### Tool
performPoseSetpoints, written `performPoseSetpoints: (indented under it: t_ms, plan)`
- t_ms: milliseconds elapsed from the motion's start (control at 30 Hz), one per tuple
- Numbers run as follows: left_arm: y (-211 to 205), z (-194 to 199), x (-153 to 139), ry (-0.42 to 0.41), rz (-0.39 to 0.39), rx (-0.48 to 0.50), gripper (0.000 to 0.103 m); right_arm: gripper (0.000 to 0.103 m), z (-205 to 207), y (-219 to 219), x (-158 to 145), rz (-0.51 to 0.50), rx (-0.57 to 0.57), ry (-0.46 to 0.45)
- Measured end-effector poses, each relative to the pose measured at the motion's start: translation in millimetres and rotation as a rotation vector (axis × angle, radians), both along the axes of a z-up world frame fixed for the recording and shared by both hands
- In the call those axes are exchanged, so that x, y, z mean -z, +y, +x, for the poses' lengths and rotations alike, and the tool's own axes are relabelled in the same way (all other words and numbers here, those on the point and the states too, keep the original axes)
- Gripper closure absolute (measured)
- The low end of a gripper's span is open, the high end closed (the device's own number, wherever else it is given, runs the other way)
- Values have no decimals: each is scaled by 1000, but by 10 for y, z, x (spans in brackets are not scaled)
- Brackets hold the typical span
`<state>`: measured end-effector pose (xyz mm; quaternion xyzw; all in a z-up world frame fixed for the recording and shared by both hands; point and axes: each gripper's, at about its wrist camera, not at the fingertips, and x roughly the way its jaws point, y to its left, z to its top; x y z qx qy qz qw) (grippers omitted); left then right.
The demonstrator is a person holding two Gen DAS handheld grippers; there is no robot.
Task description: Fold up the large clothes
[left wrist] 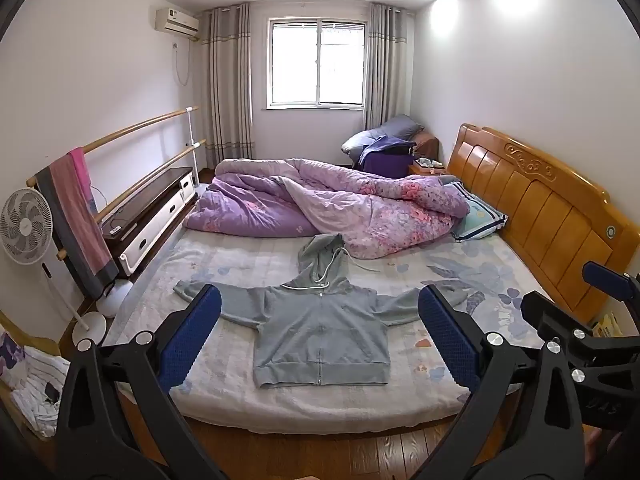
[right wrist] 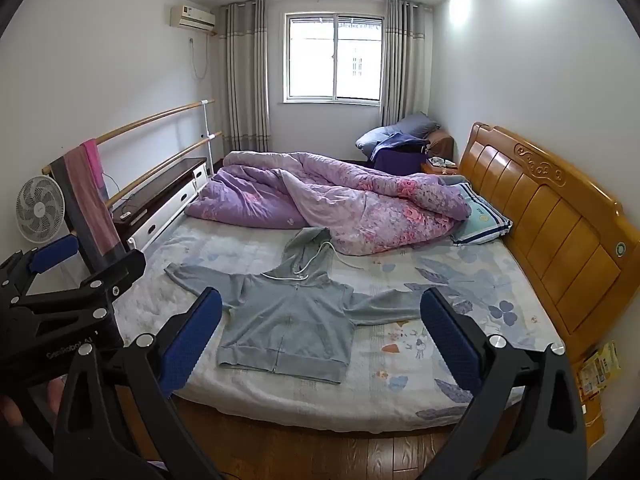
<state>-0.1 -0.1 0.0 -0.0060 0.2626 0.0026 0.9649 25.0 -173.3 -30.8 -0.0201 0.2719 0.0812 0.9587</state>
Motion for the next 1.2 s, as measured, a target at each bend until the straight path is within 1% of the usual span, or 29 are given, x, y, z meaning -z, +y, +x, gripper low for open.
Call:
performPoseSetpoints:
  t_ms: [167, 200, 267, 300, 600, 800, 833, 1200]
  plan:
    - [18, 17, 1, 1, -2, -7, 5, 7, -47, -47, -25, 14, -6, -3]
    - [22, 20, 0, 0, -3, -9, 5, 7, 6, 2, -4, -7, 1, 14]
    - [29, 27, 0, -2, -2, -13, 5, 7, 3, -3, -11, -6, 0, 14]
    - [0, 0, 2, -5, 1, 3, 5, 7, 9, 3, -5, -5, 0, 17]
    - [-106, 12, 24, -5, 3, 8, 5, 7, -36, -63, -17, 2, 4, 17]
    - [-192, 8, 15, -6, 2, 11, 5, 7, -25, -18, 7, -1, 14, 15]
    - [-110, 18, -5, -5, 2, 20, 5, 7, -23, -8, 7, -1, 15, 15]
    - [-120, 3, 8, -3, 7, 20, 5, 7, -28, 18, 2, 4, 20, 10]
